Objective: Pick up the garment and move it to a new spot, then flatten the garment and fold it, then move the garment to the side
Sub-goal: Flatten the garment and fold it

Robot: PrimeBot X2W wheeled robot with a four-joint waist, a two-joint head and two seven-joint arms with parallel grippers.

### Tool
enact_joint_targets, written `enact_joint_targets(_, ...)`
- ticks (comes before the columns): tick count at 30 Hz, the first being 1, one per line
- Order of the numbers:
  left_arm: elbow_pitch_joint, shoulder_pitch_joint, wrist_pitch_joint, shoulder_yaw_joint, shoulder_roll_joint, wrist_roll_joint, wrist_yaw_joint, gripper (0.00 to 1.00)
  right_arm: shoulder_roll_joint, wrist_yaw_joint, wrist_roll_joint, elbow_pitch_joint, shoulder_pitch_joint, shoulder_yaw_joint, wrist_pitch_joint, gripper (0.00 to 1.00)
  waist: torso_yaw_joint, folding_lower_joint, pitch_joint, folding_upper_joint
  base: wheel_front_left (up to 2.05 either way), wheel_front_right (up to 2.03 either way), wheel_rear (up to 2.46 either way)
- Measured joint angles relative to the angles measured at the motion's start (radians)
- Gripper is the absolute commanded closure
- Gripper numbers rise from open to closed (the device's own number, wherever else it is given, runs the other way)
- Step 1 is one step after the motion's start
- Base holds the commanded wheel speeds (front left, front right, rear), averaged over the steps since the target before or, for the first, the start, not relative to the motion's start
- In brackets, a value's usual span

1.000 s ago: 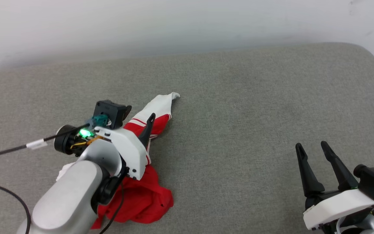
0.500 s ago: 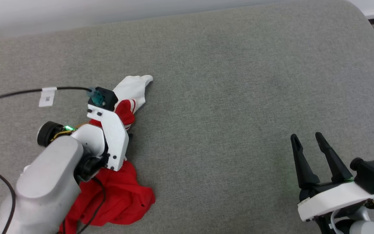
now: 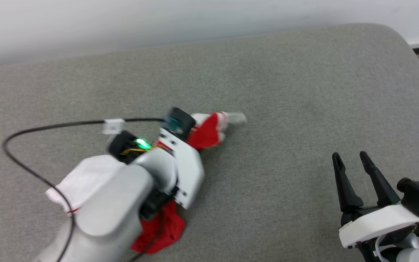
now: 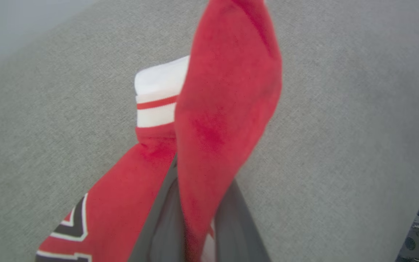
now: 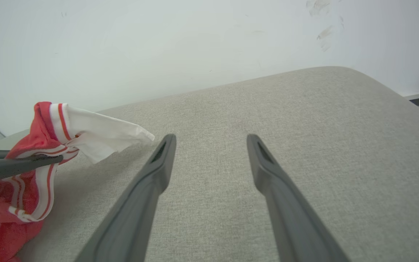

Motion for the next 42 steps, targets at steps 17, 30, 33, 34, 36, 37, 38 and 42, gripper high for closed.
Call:
enact_joint_targets(17, -0.023, 0.153, -0.125, -0.199, -0.156, 0.019, -0.059, 0.0, 0.0, 0.0, -0.012, -0.04, 0.021, -0.016, 0.031, 0.0, 0.039, 0.0, -0.014, 0.0, 0.0, 0.0, 0.0)
enact_joint_targets(30, -0.127, 0.218, -0.385, -0.039, -0.103, 0.032, 0.098, 0.0, 0.0, 0.0, -0.024, -0.057, 0.055, -0.034, 0.044, 0.0, 0.08, 0.0, -0.102, 0.0, 0.0, 0.0, 0.0)
enact_joint_targets(33, -0.151, 0.26, -0.408, 0.023, -0.065, 0.011, 0.159, 0.0, 0.0, 0.0, -0.024, -0.061, 0.069, -0.038, 0.052, 0.0, 0.088, -0.0001, -0.126, 0.0, 0.0, 0.0, 0.0)
enact_joint_targets(34, -0.157, 0.275, -0.416, 0.049, -0.049, 0.001, 0.18, 0.0, 0.0, 0.0, -0.025, -0.063, 0.073, -0.039, 0.053, 0.0, 0.09, -0.0001, -0.134, 0.0, 0.0, 0.0, 0.0)
enact_joint_targets(36, -0.165, 0.304, -0.418, 0.094, -0.011, -0.015, 0.219, 0.0, 0.0, 0.0, -0.027, -0.067, 0.086, -0.04, 0.059, 0.0, 0.094, -0.0001, -0.15, 0.0, 0.0, 0.0, 0.0)
enact_joint_targets(37, -0.17, 0.317, -0.419, 0.111, 0.008, -0.023, 0.236, 0.0, 0.0, 0.0, -0.027, -0.068, 0.089, -0.041, 0.062, 0.0, 0.095, 0.0, -0.157, 0.0, 0.0, 0.0, 0.0)
enact_joint_targets(38, -0.171, 0.331, -0.414, 0.131, 0.028, -0.03, 0.251, 0.0, 0.0, 0.0, -0.027, -0.071, 0.092, -0.04, 0.062, 0.0, 0.096, -0.0001, -0.163, 0.0, 0.0, 0.0, 0.0)
enact_joint_targets(42, -0.182, 0.359, -0.352, 0.17, 0.102, -0.071, 0.266, 0.0, 0.0, 0.0, -0.027, -0.079, 0.102, -0.042, 0.069, 0.0, 0.097, -0.0001, -0.17, 0.0, 0.0, 0.0, 0.0)
